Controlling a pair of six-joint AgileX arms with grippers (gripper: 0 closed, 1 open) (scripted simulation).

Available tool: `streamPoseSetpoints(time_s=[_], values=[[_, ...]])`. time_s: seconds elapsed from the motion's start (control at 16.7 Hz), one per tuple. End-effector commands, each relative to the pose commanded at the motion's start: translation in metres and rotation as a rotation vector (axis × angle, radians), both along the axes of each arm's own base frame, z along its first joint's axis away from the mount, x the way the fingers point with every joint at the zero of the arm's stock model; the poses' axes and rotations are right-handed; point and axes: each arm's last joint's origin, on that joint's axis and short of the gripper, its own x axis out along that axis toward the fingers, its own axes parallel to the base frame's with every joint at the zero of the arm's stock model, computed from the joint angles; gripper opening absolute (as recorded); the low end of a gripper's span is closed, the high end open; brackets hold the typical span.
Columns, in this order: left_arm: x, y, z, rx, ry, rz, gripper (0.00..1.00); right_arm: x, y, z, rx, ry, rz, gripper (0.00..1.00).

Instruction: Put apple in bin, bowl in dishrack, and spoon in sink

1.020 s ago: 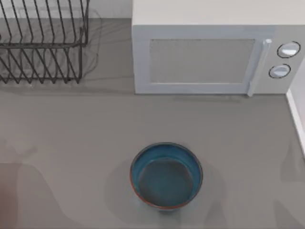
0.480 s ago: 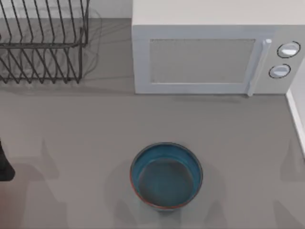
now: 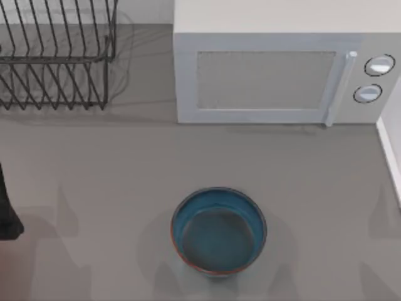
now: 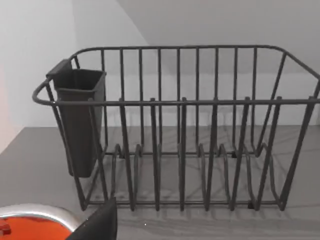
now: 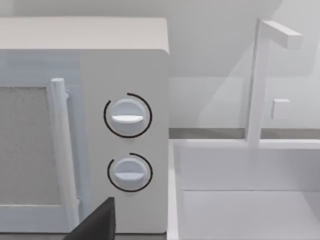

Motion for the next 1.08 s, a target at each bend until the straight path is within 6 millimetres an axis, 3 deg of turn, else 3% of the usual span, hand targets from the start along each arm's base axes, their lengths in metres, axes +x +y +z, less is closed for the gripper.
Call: streamPoseSetpoints(time_s=[0.24, 0.48, 0.84, 1.08], values=[[0.001, -0.003, 0.012, 0.168, 0.047, -0.037, 1.00, 0.000, 0.000, 0.000, 0.000, 0.000, 0.000, 1.00], [0.005, -0.010, 0.036, 0.494, 0.121, -0.129, 1.00, 0.000, 0.000, 0.000, 0.000, 0.000, 0.000, 1.00], [0.026, -0.029, 0.083, 1.209, 0.181, -0.411, 1.00, 0.000, 0.000, 0.000, 0.000, 0.000, 0.000, 1.00], [0.051, -0.051, 0.114, 1.776, 0.101, -0.704, 1.00, 0.000, 0.000, 0.000, 0.000, 0.000, 0.000, 1.00]])
